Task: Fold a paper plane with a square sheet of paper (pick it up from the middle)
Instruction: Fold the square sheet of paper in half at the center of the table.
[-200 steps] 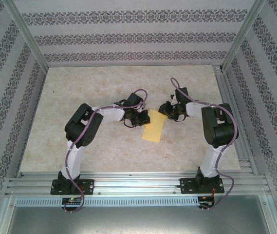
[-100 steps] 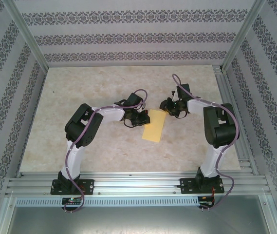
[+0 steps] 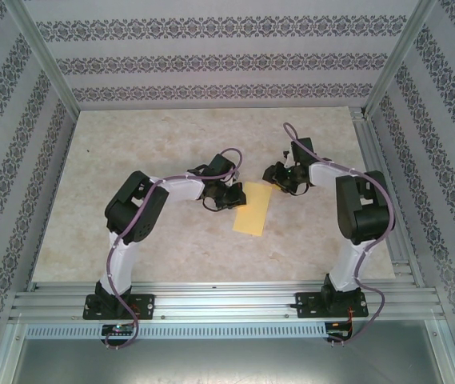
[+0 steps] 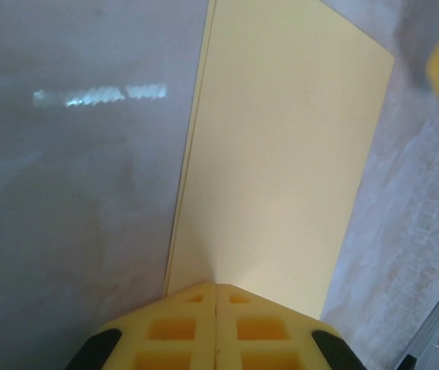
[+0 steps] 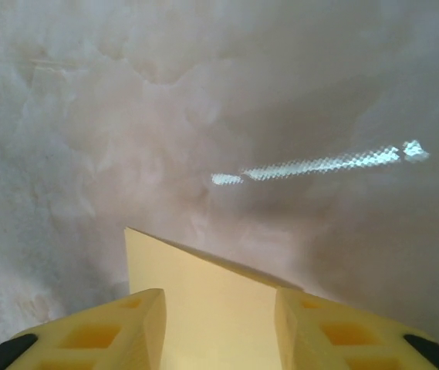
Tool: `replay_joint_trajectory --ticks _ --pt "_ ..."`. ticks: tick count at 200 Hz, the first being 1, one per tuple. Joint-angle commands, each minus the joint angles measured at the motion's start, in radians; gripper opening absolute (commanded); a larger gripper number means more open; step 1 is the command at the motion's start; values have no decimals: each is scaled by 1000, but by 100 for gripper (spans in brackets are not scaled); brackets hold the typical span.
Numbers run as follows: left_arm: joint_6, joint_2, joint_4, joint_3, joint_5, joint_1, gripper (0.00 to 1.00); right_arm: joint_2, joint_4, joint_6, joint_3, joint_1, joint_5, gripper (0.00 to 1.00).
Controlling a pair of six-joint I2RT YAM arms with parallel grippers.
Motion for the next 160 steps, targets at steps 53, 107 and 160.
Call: replay_joint_trajectory --ticks 53,107,160 --pt "-8 -278 -62 -122 -173 -9 37 -185 -45 5 -138 86 168 59" --pt "-54 -455 -44 -294 -312 46 38 -124 -98 26 -82 186 297 62" --pt "-77 -590 -56 -399 -391 96 37 -64 -107 36 -45 232 304 64"
